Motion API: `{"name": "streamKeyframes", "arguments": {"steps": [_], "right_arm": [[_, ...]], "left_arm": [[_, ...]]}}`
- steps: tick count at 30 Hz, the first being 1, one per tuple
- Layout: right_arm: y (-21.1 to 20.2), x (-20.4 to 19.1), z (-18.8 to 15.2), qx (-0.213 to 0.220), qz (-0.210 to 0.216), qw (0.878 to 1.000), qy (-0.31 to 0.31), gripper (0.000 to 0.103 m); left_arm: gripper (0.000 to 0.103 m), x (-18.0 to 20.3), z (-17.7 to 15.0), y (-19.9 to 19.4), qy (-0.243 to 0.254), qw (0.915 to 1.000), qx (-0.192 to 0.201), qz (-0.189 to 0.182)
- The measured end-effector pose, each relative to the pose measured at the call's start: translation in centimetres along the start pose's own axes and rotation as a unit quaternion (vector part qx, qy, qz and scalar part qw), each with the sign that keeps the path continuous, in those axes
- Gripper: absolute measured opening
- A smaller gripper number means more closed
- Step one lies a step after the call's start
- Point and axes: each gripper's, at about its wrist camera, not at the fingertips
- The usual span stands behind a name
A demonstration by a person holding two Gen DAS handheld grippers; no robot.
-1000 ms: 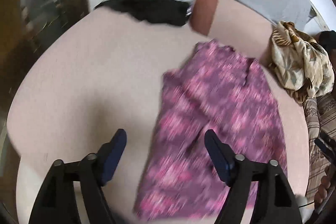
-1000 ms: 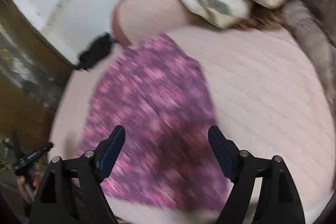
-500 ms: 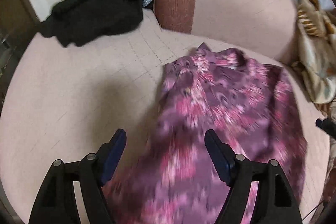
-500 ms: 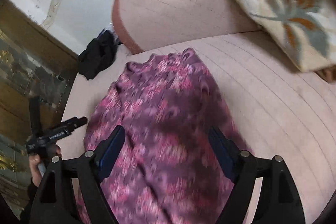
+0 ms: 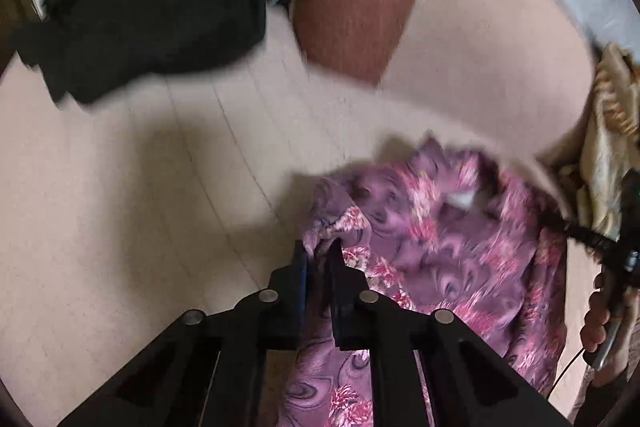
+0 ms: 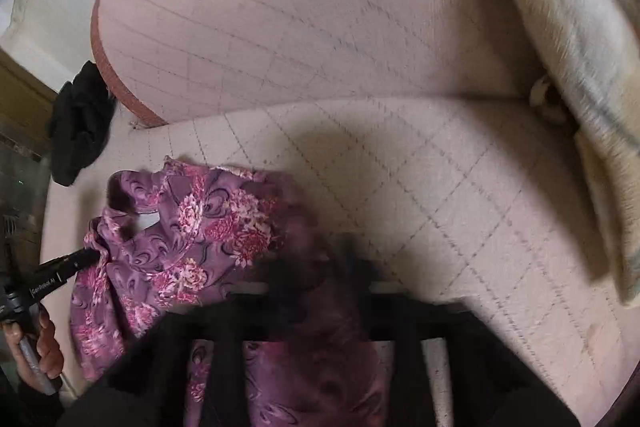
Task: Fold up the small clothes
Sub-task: 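Carry the held hem over the shirt body toward the collar with both tools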
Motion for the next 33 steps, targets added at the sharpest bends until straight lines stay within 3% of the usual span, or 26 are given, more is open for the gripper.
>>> {"name": "streamKeyframes", "arguments": {"steps": [3,5,6,8,9,12,14,15,16,17,20,25,30,33], "right_arm": [[-1.6,0.6,0.1,0.031,-0.025,0.999,-0.005,0.009],[-1.5,1.3,0.1,0.037,-0.031,0.999,0.0,0.009],[-0.3,1.6,0.0,0.015,-0.042,0.999,0.003,0.009],[-0.1,1.3,-0.2,0.02,-0.052,0.998,-0.008,0.011],[-0.8,0.9,-0.2,0.032,-0.045,0.998,-0.017,0.015],[-2.1,0.1,-0.3,0.056,-0.056,0.996,-0.04,0.054],[-2.1,-0.2,-0.3,0.053,-0.057,0.995,-0.054,0.054],[-1.6,-0.1,-0.2,0.041,-0.058,0.996,-0.055,0.051],[-1.0,-0.1,-0.3,0.03,-0.064,0.996,-0.054,0.016],[-0.4,-0.4,0.1,0.014,-0.069,0.996,-0.054,0.008],[-1.2,-0.2,-0.1,0.024,-0.066,0.997,-0.039,0.007],[-8.6,-1.0,-2.6,0.079,-0.036,0.995,-0.049,0.007],[-17.0,-1.3,-8.6,0.106,-0.006,0.992,-0.065,0.007],[-21.9,-0.8,-14.4,0.115,0.019,0.991,-0.061,0.007]], "left_arm": [[0.008,-1.8,1.3,-1.1,-0.032,0.9989,0.029,-0.019],[0.008,-2.5,1.6,1.5,-0.043,0.999,-0.008,-0.002],[0.009,-2.5,1.4,3.0,-0.042,0.9986,-0.028,0.014],[0.015,-2.0,1.1,3.7,-0.024,0.9988,-0.028,0.031],[0.019,-1.8,1.0,3.5,-0.017,0.9989,-0.021,0.039],[0.026,-1.4,0.9,2.8,-0.007,0.9989,-0.005,0.046],[0.026,-1.4,0.9,3.5,-0.008,0.9984,-0.018,0.052],[0.023,-1.3,1.3,4.0,-0.009,0.9982,-0.021,0.055],[0.008,-0.9,1.7,3.9,-0.011,0.9987,-0.014,0.049],[0.008,-0.8,1.8,3.5,-0.012,0.9988,-0.012,0.046],[0.006,-0.6,1.7,0.3,-0.009,0.9994,0.013,0.031],[0.006,-1.3,-0.7,-8.8,-0.015,0.997,0.07,-0.029],[0.005,-0.7,-8.7,-19.6,0.016,0.9885,0.136,-0.063],[0.002,-0.8,-13.3,-22.6,0.019,0.9871,0.143,-0.071]]}}
Point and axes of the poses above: each gripper's, at about its wrist camera, not at the fingertips, and y roughly the way its jaws point, x to its right, z to its top, and after that the axes turned 2 degrees about -z, right-handed
